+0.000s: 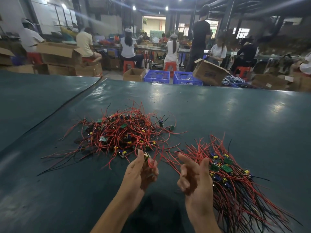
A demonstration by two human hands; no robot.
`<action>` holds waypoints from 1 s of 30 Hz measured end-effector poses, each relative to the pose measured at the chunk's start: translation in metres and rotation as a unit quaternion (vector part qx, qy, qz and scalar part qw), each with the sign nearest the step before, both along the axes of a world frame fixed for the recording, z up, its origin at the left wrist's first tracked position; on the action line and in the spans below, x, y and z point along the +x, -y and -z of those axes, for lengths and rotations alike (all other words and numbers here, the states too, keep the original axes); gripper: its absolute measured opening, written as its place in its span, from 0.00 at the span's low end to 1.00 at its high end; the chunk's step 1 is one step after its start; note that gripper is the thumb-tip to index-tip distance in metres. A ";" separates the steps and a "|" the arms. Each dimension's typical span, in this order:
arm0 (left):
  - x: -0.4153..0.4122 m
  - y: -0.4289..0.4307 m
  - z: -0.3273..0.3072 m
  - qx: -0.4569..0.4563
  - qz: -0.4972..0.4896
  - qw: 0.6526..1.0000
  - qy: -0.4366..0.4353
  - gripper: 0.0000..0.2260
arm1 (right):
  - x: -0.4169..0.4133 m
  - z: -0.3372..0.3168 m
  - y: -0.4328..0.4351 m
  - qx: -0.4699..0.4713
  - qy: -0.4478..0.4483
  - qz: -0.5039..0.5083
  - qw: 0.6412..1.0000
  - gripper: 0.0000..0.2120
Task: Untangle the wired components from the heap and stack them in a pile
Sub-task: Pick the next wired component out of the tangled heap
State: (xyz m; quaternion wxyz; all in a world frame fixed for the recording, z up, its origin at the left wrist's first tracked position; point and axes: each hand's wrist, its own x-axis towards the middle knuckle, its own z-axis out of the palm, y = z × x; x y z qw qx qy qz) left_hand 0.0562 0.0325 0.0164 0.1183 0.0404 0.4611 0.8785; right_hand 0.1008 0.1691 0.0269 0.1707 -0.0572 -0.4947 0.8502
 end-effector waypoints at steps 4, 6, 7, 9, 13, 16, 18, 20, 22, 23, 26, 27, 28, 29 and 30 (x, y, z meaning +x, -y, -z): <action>0.009 0.001 -0.003 -0.013 0.225 0.974 -0.029 0.22 | 0.000 0.001 0.005 0.086 0.079 -0.031 0.993 0.24; 0.012 0.001 -0.001 -0.055 0.285 0.956 -0.044 0.22 | 0.001 0.002 0.011 0.093 0.082 -0.090 0.988 0.24; 0.012 0.002 0.000 -0.073 0.299 0.950 -0.045 0.22 | 0.002 0.002 0.013 0.094 0.079 -0.112 0.986 0.25; 0.010 0.005 0.005 -0.097 0.306 0.946 -0.036 0.22 | 0.002 0.003 0.014 0.082 0.082 -0.133 0.984 0.22; 0.003 0.006 0.008 -0.124 0.267 0.956 0.010 0.22 | 0.003 0.001 0.011 0.040 0.082 -0.143 0.985 0.11; -0.002 0.002 0.007 -0.140 0.219 0.963 0.067 0.22 | 0.001 0.001 0.011 0.007 0.103 -0.122 0.987 0.06; -0.002 0.002 0.010 -0.092 0.226 0.966 0.091 0.20 | -0.002 0.004 0.012 -0.007 0.122 -0.077 0.989 0.04; 0.001 0.003 0.009 -0.016 0.241 0.967 0.083 0.10 | -0.005 0.005 0.011 -0.031 0.133 -0.022 0.990 0.05; 0.004 0.002 0.010 0.006 0.230 0.971 0.056 0.04 | -0.007 0.005 0.010 -0.043 0.133 0.032 0.990 0.06; 0.005 0.000 0.011 -0.012 0.221 0.975 0.034 0.08 | -0.007 0.005 0.009 -0.040 0.134 0.054 0.989 0.07; 0.008 -0.011 0.013 -0.121 0.153 0.979 -0.052 0.15 | -0.008 0.006 0.007 -0.023 0.131 0.080 0.988 0.09; 0.010 -0.015 0.013 -0.149 0.124 0.978 -0.079 0.15 | -0.008 0.007 0.008 -0.014 0.127 0.077 0.989 0.09; 0.012 -0.019 0.013 -0.162 0.098 0.977 -0.099 0.14 | -0.007 0.008 0.009 -0.004 0.120 0.070 0.990 0.08; 0.014 -0.022 0.013 -0.162 0.075 0.978 -0.105 0.14 | -0.007 0.009 0.011 0.007 0.113 0.060 0.992 0.08; 0.014 -0.024 0.012 -0.157 0.058 0.981 -0.100 0.15 | -0.006 0.009 0.014 0.021 0.107 0.050 0.993 0.07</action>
